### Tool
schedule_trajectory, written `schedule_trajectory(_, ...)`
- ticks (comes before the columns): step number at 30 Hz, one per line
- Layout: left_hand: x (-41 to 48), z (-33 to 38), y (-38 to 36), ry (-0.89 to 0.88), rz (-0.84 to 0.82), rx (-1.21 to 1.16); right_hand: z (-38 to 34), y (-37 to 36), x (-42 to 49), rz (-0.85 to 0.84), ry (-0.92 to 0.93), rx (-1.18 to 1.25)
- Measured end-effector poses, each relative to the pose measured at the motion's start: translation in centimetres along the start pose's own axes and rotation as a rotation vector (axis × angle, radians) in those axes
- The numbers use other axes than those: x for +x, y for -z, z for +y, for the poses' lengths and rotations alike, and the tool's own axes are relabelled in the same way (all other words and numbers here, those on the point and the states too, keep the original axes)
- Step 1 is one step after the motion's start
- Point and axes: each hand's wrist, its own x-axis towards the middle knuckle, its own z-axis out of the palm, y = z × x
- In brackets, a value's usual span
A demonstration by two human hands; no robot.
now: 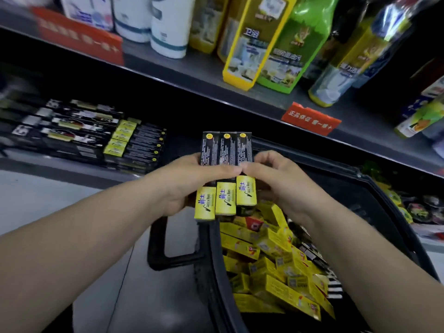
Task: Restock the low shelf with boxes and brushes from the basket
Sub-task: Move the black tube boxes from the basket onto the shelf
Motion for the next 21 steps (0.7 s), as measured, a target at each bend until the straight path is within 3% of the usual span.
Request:
schedule_trajectory(8, -3.2, 0.8, 8.9, 0.043, 0.015, -0.073, -4.5, -7.0, 6.9, -0.344, -0.085, -0.102)
schedule_trajectory(11, -3.3, 0.0, 12.3, 0.077, 0.159, -0.175, -4.7, -10.0, 10.2, -0.267, -0.155, -0.071)
schedule_trajectory(16, -1.6, -2.2, 17.8, -0.019, 0.554, -0.348, -3.9, -12.4, 15.9, -0.023, -0.171, -0.001)
schedule_trajectory(21, -0.1, -3.9, 20.9, 0.007, 0.613, -0.413, -2.1, -12.8, 20.7, 0.022, -0.165, -0.007)
